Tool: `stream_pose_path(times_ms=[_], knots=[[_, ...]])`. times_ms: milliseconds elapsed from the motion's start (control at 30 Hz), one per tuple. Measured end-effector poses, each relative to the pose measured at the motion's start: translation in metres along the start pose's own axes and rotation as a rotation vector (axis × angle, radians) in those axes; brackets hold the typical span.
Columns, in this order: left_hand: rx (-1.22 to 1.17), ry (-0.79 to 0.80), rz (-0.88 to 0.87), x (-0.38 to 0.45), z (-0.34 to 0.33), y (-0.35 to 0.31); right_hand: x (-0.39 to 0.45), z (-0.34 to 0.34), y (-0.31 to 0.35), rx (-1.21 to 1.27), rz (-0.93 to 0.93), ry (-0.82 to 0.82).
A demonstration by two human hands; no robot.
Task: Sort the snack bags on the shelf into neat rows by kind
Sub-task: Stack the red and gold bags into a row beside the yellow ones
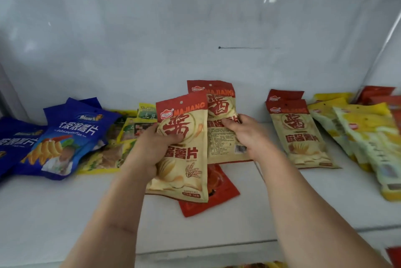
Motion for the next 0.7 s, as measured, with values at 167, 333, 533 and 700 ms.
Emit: stream_pose_path(times_ms=[167, 333, 533, 700], knots=[[-0.055, 0.054, 0.002, -0.019, -0.076, 0.008, -0.006, 0.084, -0.023, -0.078, 0.033, -0.109], [-0.089, 0.086, 0.012, -0.039, -0.155, 0.020, -0.010, 0.167, -0.046, -0.108, 0.071, -0.187], [-0.072, 0.068, 0.038, -0.059, -0.229, 0.042, -0.003, 0.235, -0.073, -0.189, 0.067, -0.270], [-0.016, 0.013, 0.037, -0.067, -0.261, 0.047, 0.015, 0.254, -0.092, -0.257, 0.018, -0.307]])
Point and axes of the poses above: each hand's wrist, its own x-axis towards the middle knuckle, its own z-axis out of the back of the hand, y = z × x, the point moved 2 cm from there along x, towards the middle knuckle, and after that the axes turned 13 degrees about -z, right-handed, at the moved point
